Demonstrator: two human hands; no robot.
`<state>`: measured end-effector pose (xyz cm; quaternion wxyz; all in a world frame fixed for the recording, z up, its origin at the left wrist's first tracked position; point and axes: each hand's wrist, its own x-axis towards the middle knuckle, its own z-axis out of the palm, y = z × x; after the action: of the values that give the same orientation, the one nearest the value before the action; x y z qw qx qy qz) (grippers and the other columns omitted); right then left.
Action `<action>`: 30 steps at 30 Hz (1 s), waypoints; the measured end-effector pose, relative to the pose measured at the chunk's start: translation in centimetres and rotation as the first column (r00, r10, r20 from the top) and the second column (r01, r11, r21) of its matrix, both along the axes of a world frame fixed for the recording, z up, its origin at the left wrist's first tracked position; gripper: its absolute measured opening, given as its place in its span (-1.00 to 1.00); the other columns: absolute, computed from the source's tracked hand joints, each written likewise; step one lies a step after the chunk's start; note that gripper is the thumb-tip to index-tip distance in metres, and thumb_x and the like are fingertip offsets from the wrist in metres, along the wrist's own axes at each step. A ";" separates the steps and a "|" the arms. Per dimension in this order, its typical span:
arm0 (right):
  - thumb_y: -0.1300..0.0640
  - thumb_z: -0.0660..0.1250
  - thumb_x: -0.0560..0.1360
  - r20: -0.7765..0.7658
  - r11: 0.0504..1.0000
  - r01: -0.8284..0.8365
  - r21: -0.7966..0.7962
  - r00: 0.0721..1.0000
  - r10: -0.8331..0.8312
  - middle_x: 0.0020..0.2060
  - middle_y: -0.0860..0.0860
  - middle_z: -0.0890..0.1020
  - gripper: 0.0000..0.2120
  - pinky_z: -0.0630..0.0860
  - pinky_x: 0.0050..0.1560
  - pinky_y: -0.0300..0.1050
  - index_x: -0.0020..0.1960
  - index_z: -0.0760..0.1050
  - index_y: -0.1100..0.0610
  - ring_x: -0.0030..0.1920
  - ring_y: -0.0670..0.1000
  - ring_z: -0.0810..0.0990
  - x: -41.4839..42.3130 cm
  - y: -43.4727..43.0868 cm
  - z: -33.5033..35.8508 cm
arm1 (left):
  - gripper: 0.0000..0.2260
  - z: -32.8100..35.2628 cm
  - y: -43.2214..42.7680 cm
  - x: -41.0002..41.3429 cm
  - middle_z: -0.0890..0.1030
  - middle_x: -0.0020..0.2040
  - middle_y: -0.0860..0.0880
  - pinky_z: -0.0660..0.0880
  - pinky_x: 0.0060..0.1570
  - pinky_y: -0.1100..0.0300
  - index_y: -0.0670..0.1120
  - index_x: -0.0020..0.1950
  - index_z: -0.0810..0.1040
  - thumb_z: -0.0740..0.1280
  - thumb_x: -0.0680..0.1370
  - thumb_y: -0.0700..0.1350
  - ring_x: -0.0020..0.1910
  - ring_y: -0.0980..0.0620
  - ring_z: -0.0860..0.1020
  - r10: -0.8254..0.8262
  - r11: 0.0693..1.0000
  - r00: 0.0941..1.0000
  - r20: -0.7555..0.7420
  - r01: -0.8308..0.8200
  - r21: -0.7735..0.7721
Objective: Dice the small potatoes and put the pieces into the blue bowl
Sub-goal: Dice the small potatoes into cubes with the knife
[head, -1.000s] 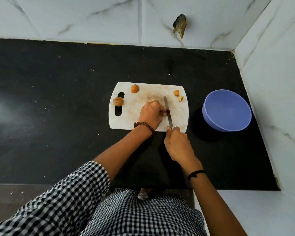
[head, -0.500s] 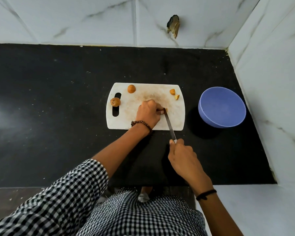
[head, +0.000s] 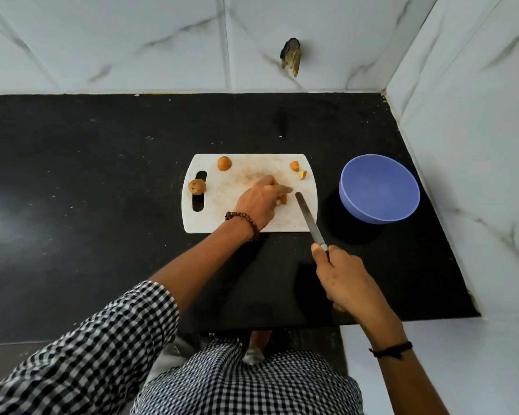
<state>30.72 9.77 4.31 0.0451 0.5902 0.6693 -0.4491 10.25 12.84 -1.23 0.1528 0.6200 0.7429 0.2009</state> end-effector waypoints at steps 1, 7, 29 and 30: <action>-0.16 0.04 0.68 -0.019 1.000 0.017 -0.006 1.000 -0.017 -0.25 0.01 0.45 -0.66 0.39 -0.22 -0.10 -0.06 0.41 0.03 -0.33 -0.09 0.42 -0.2 0.2 -0.2 | -0.67 0.1 0.2 -0.1 0.51 0.07 -0.05 0.56 -0.02 0.16 -0.04 0.27 0.57 0.33 0.53 -0.29 -0.02 0.00 0.53 -0.027 0.999 1.000 -0.015 0.027 -0.019; -0.20 0.07 0.66 -0.099 0.996 0.094 -0.008 0.991 -0.094 -0.20 0.05 0.49 -0.64 0.43 -0.15 -0.02 -0.04 0.44 0.04 -0.31 -0.04 0.45 -1.2 1.2 -1.3 | -0.86 0.8 1.1 0.2 0.60 -0.01 -0.06 0.56 -0.01 0.14 -0.10 0.05 0.62 0.40 0.51 -0.11 -0.05 0.00 0.56 0.117 0.990 0.991 0.068 -0.111 -0.085; -0.30 0.04 0.63 -0.167 0.973 0.193 -0.126 0.963 -0.212 -0.05 0.07 0.47 -0.55 0.41 -0.17 -0.06 0.12 0.43 0.05 -0.28 -0.06 0.44 -4.8 1.1 -5.2 | -0.84 1.4 0.5 0.2 0.70 -0.07 -0.03 0.44 -0.07 0.42 -0.16 0.02 0.69 0.46 0.46 -0.20 -0.18 0.19 0.56 0.329 0.944 0.853 0.405 -0.290 -0.155; -0.30 0.03 0.63 -0.160 0.973 0.188 -0.136 0.965 -0.209 -0.05 0.08 0.46 -0.56 0.39 -0.19 -0.07 0.12 0.42 0.04 -0.29 -0.07 0.43 -4.9 1.2 -5.2 | -0.85 1.4 0.6 0.2 0.70 -0.08 -0.04 0.44 -0.10 0.43 -0.17 0.01 0.69 0.46 0.45 -0.20 -0.19 0.18 0.56 0.338 0.941 0.848 0.407 -0.297 -0.163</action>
<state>25.86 10.97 -0.91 -0.0234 0.6094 0.5799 -0.5401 10.49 13.48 0.22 0.3059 0.4212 0.7917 0.3198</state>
